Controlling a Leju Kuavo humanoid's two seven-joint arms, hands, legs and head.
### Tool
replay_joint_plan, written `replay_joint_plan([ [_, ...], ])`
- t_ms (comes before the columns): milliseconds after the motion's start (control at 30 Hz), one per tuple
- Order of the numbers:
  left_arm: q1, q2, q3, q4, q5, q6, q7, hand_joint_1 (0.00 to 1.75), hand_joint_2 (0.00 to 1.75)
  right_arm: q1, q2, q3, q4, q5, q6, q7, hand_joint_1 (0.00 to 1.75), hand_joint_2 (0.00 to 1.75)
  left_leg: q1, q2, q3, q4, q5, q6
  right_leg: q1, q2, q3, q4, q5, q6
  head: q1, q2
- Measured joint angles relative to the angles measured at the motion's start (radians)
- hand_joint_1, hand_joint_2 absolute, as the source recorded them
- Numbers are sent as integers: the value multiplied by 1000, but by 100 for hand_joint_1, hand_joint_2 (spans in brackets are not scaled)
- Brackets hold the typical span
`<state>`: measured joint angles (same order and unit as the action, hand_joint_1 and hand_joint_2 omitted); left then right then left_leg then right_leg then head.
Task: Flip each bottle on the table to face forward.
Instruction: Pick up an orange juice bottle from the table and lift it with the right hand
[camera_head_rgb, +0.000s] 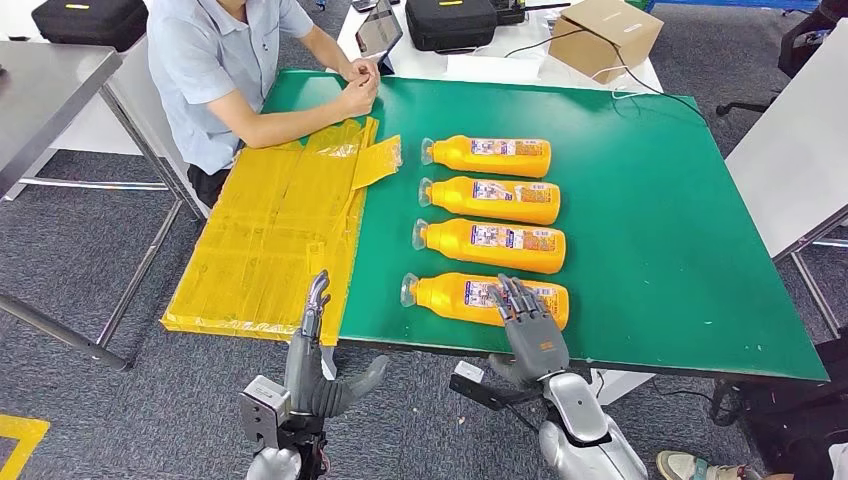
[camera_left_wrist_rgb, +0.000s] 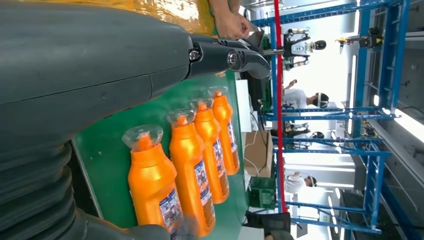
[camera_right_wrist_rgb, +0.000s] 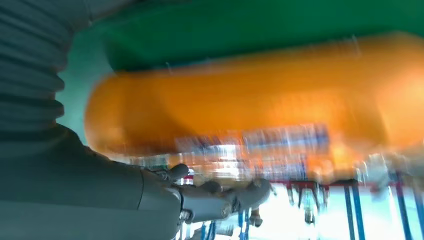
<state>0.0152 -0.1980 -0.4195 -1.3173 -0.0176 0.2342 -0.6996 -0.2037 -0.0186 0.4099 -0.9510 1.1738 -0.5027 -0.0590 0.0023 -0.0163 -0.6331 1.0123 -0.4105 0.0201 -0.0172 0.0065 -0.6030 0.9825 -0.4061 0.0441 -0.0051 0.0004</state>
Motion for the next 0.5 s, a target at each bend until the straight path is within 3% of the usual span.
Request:
replay_joint_plan([
  [167,1,0,8,-3,-3,-18,0,0,175,1,-14,-8,-1,56,-28,30,0,175,0,0,0,0,0,0,0,0,0,0,0,0,0,0],
  [500,-4,-1,12,-3,-12,-26,0,0,175,-25,-11,-46,42,65,-93,4,0,175,0,0,-1,0,0,0,0,0,0,0,1,0,0,0],
])
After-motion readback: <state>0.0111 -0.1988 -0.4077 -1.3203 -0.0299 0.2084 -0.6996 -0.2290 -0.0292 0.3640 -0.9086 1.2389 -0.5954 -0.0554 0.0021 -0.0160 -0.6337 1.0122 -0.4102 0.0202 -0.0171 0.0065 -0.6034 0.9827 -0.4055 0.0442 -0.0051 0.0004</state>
